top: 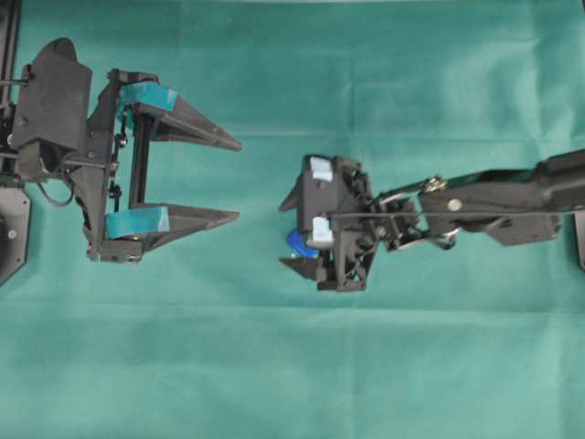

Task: Handover the blue block to the right arm after grasping it with the left arm, then place it in the designated position.
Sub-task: 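Open the right gripper, release the cube, and lift away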

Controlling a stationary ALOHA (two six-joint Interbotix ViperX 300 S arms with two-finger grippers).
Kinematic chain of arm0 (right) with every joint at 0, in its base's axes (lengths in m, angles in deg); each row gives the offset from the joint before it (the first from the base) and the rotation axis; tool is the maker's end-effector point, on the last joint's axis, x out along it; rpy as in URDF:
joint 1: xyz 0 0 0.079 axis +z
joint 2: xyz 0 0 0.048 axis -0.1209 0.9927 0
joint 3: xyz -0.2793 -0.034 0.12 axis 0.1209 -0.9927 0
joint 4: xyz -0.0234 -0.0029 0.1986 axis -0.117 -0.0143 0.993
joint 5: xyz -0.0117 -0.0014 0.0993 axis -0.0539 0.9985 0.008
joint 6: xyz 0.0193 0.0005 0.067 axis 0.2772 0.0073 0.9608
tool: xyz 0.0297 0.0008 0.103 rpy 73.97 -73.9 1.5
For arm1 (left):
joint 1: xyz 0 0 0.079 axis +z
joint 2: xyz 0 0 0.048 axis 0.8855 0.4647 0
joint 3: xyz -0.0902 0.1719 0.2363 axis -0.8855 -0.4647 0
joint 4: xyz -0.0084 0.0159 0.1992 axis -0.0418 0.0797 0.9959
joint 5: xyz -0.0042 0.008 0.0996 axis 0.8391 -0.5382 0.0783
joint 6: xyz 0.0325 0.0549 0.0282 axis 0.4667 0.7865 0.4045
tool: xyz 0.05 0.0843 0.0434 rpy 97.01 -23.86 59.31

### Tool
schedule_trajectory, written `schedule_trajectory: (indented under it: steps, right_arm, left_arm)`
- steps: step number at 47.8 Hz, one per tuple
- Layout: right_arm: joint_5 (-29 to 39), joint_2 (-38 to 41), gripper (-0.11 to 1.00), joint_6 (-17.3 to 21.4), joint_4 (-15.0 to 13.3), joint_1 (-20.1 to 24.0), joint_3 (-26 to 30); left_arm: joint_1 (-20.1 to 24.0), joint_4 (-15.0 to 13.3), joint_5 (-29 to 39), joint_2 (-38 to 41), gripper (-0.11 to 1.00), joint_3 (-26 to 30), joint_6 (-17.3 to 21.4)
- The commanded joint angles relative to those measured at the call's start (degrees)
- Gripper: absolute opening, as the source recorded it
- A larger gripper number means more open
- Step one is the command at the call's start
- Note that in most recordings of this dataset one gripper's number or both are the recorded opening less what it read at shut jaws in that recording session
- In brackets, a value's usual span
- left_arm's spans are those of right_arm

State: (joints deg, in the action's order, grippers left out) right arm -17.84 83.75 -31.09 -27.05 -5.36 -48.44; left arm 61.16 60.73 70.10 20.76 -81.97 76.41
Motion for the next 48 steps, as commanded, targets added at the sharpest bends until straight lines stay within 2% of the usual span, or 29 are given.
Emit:
schedule_trajectory:
  steps: [1,19,48]
  right_arm:
    - [1.85,-4.57,0.95,-0.18,-0.26,0.18,1.23]
    - [9.40,-15.47,0.95,-0.26,-2.02,0.35,1.23]
    - [15.47,-29.44,0.94,-0.35,-3.52,0.88,0.70]
  left_arm:
    - [0.18,0.00,-0.62,-0.26,1.00,1.14,0.00]
    - [0.18,0.00,-0.62,-0.18,1.00,1.14,0.09]
    - [0.18,0.00,-0.62,-0.18,1.00,1.14,0.09]
